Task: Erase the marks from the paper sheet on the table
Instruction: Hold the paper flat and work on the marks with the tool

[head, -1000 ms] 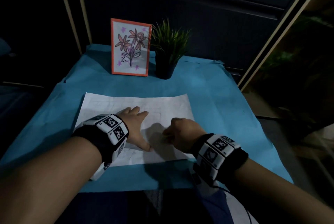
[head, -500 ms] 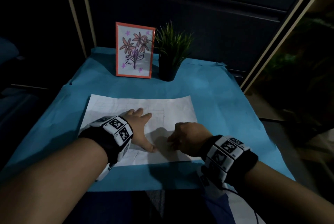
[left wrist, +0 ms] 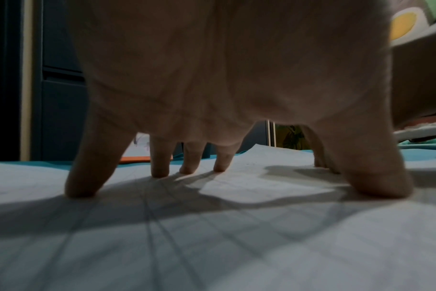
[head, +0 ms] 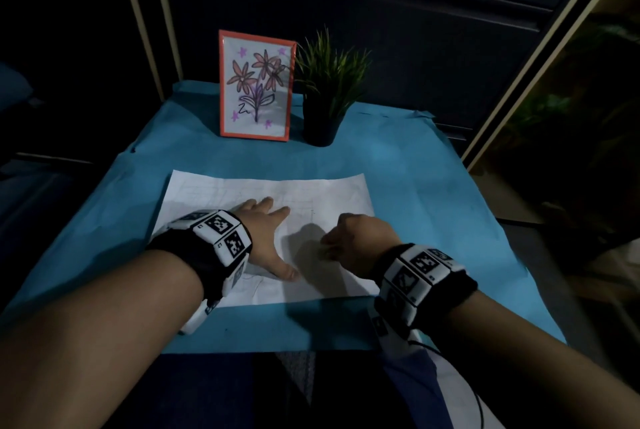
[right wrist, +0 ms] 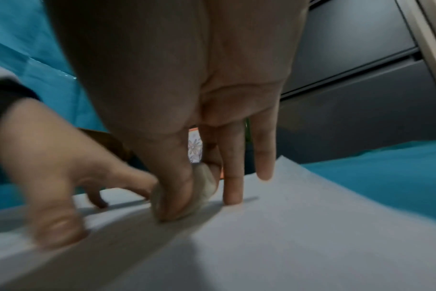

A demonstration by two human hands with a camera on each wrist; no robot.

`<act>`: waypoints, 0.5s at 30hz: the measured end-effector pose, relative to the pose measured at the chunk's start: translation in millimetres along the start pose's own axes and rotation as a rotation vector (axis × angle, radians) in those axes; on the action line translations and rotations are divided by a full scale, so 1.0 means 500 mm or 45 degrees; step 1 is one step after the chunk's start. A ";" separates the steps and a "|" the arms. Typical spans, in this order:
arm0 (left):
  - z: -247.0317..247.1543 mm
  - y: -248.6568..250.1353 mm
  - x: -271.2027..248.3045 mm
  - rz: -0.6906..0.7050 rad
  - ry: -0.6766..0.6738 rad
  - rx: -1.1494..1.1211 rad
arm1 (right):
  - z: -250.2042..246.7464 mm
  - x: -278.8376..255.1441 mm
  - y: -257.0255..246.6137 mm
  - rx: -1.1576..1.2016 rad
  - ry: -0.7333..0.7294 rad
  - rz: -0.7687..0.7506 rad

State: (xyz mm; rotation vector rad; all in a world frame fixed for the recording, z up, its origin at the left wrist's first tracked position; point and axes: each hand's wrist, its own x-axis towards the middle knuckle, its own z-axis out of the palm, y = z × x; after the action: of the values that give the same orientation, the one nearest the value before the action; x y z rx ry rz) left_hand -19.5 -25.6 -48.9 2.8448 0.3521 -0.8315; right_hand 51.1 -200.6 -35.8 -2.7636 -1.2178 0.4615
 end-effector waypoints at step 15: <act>0.006 -0.001 0.003 -0.009 0.003 0.007 | 0.013 -0.045 -0.003 0.020 -0.142 -0.080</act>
State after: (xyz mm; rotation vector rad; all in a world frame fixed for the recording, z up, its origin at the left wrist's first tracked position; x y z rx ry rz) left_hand -19.9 -25.2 -52.1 2.8520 0.3611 -0.8314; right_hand 33.9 -216.3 -36.4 -2.7100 -1.3142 0.6244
